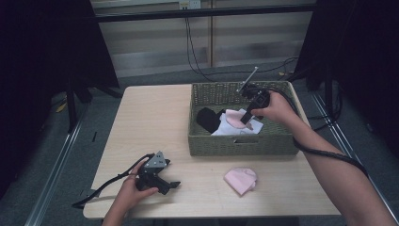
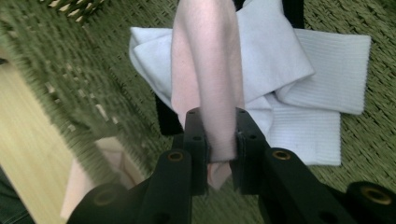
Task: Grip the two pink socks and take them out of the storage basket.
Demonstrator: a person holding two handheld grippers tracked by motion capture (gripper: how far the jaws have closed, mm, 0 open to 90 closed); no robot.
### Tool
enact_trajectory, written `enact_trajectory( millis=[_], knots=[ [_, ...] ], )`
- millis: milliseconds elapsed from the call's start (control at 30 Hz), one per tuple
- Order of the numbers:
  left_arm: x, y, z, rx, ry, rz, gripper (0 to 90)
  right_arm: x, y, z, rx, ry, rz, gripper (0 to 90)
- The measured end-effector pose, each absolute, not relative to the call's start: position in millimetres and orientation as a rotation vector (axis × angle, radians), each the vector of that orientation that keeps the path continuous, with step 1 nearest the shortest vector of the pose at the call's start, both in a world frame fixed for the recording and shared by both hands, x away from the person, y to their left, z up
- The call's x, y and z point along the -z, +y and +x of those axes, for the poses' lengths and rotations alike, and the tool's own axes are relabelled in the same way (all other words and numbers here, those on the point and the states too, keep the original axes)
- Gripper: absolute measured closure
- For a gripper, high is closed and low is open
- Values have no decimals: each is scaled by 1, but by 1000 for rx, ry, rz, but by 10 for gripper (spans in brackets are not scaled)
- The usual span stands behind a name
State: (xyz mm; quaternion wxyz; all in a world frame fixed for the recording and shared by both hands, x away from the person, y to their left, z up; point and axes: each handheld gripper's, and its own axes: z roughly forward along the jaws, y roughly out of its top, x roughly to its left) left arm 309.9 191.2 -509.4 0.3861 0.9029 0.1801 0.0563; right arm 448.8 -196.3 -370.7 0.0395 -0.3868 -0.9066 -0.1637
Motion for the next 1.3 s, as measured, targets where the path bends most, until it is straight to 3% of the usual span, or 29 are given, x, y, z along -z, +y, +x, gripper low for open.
enact_trajectory(
  millis=[1300],
  knots=[
    [509, 191, 310, -143, 458, 2298, 63, 306, -201, 400, 514, -2827, -1016, 783]
  ],
)
